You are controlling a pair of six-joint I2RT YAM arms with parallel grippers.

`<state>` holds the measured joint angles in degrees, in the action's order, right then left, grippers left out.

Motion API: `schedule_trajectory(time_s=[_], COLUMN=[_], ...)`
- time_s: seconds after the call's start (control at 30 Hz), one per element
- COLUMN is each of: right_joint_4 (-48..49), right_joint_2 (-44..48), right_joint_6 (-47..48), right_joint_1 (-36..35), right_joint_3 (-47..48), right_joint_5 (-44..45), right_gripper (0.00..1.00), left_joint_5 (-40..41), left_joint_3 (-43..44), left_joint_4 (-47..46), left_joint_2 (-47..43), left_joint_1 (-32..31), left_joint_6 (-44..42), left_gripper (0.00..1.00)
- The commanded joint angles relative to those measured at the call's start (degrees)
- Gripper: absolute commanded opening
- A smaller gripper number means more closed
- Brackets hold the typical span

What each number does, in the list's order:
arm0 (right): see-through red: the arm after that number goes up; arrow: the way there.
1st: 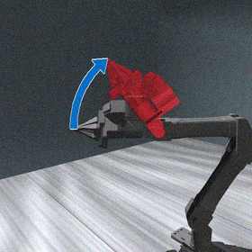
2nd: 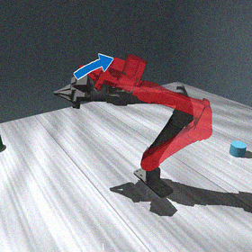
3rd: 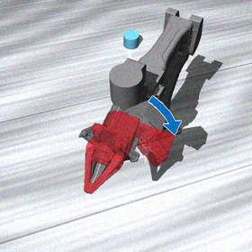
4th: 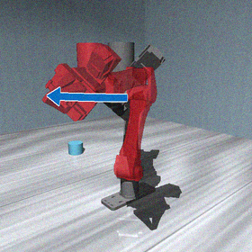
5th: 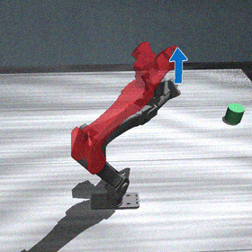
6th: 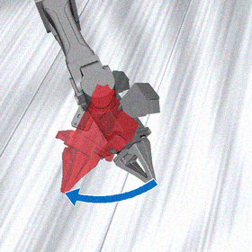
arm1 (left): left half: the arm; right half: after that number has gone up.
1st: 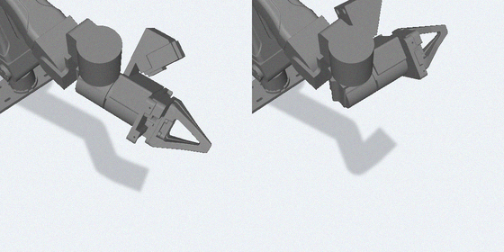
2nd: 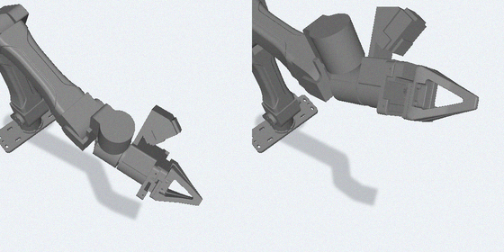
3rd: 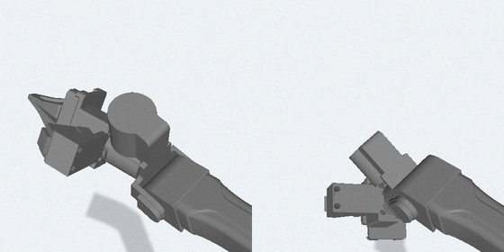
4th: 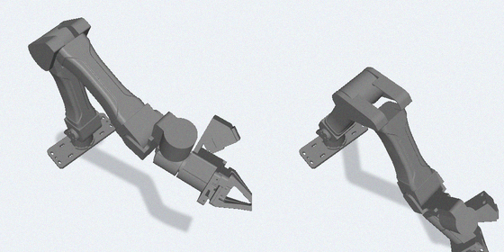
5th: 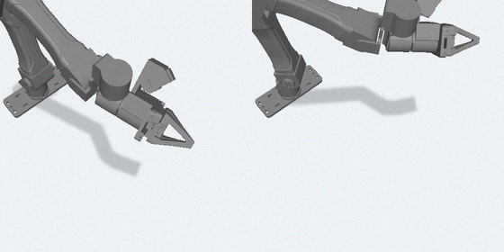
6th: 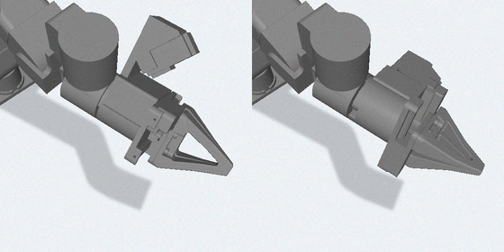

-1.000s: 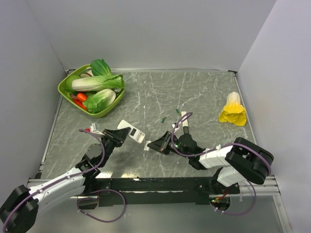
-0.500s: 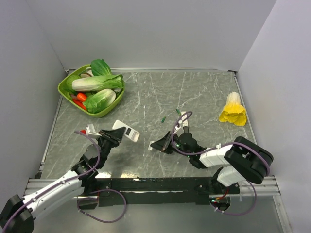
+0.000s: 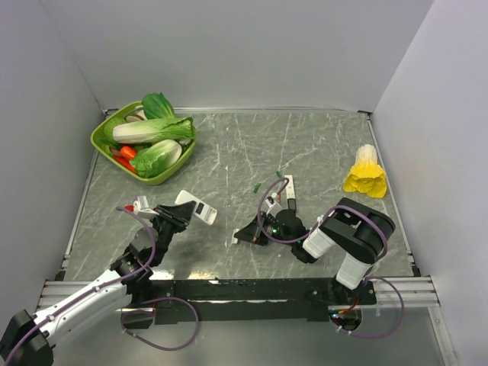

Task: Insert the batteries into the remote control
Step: Place the battery cover at the center of the board.

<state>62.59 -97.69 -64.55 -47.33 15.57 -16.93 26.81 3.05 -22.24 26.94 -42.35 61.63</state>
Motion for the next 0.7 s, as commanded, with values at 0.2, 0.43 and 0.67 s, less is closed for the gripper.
schedule_trajectory(time_s=[0.2, 0.43, 0.67], right_joint_4=[12.64, 13.71, -3.06], right_joint_2=[-6.37, -6.38, 5.11], right_joint_6=[-0.05, 1.27, 6.27], right_joint_1=[2.42, 2.51, 2.68], right_joint_3=[-3.88, -6.25, -7.05], right_joint_5=[-0.82, 0.22, 5.58], right_gripper=[0.17, 0.32, 0.55], left_joint_5=[-0.35, -0.35, -0.44], left_joint_3=[2.22, 2.75, 3.19], left_joint_4=[-1.49, -0.96, -0.7], left_joint_2=[-1.45, -1.36, -1.1], left_joint_1=[0.25, 0.25, 0.25], left_joint_6=[-0.45, -0.45, -0.37], left_gripper=[0.01, 0.01, 0.01])
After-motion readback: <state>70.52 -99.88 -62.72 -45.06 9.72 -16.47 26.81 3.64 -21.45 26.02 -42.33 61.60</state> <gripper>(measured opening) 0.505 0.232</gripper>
